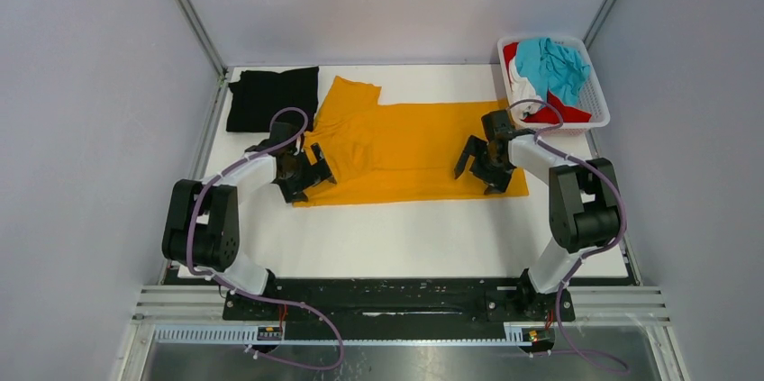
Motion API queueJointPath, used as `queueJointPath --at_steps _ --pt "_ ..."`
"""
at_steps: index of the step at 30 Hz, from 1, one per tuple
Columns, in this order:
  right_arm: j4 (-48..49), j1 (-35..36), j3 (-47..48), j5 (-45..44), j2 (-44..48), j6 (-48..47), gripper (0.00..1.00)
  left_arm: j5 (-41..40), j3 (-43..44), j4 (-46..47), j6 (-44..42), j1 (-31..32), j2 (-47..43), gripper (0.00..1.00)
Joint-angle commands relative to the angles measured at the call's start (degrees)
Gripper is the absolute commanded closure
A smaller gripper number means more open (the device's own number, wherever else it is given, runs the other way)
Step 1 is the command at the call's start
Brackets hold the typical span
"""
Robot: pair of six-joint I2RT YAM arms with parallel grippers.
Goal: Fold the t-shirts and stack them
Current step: Fold the flattened tshirt in 1/3 of the way
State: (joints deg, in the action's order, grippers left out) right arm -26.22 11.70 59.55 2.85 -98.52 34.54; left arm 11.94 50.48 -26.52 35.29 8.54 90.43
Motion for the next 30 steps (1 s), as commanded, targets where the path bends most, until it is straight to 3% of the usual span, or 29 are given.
queueJointPath --at_steps 1,15,30 --pt "-1.95 0.01 -4.51 3.19 4.1 0.22 0.0 -4.26 -5.53 -5.14 3.55 -0.19 -4.55 0.01" --pt "-7.8 5.78 -23.33 5.89 19.88 4.17 0.01 -7.94 -19.38 -12.4 11.92 0.95 -25.16 0.01" --pt "-16.15 14.13 -30.64 8.05 33.58 9.87 0.01 -13.69 -24.28 -21.4 21.42 2.53 -43.63 0.01"
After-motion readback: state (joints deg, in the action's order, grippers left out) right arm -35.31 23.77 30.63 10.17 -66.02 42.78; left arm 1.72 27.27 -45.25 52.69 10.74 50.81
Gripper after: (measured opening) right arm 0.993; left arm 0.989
